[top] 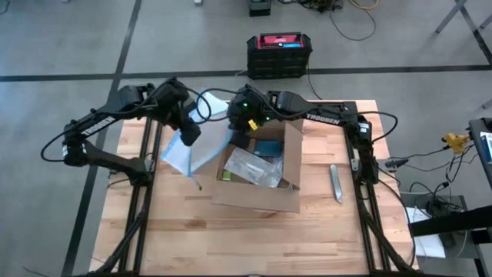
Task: Unpack boxes
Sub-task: Put the black zip bag into the blue zip bag
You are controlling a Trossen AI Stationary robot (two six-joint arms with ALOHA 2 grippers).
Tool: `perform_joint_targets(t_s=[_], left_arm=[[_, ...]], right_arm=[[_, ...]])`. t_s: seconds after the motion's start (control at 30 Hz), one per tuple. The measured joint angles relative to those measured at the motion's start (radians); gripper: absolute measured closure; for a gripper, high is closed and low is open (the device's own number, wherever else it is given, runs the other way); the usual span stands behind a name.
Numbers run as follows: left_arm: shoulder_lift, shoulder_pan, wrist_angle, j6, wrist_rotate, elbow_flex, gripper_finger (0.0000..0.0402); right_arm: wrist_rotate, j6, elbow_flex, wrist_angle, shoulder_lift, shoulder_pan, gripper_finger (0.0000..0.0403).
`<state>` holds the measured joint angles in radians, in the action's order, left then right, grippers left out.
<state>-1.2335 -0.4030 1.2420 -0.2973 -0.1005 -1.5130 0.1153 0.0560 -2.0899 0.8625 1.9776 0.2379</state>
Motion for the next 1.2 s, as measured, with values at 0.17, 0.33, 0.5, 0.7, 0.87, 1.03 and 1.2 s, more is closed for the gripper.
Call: perform_joint_targets(t_s=[0.17, 0.33, 0.5, 0.7, 0.87, 1.03, 1.2], left_arm=[[-0.019, 0.000, -0.038, 0.002, -0.022, 0.042, 0.0401], [-0.024, -0.009, -0.035, 0.005, -0.015, 0.063, 0.0401], [-0.022, -0.035, -0.015, -0.035, 0.018, 0.055, 0.0401], [-0.002, -0.063, 0.038, -0.082, 0.024, 0.063, 0.0401], [0.010, -0.066, 0.079, -0.102, 0.041, 0.064, 0.0401], [0.025, -0.076, 0.115, -0.143, 0.077, 0.064, 0.0401], [0.026, -0.079, 0.156, -0.173, 0.117, 0.066, 0.0401]], right_arm=[[0.026, 0.046, 0.008, 0.142, -0.011, 0.002, 0.0403], [0.120, 0.089, 0.062, 0.206, -0.025, -0.006, 0.0403], [0.151, 0.095, 0.149, 0.207, -0.025, -0.006, 0.0403], [0.121, 0.095, 0.292, 0.160, -0.062, -0.018, 0.0403], [0.121, 0.068, 0.372, -0.029, -0.044, -0.029, 0.0403], [0.121, -0.016, 0.378, -0.054, 0.000, -0.028, 0.0376], [0.122, -0.093, 0.410, -0.033, 0.022, -0.010, 0.0293]])
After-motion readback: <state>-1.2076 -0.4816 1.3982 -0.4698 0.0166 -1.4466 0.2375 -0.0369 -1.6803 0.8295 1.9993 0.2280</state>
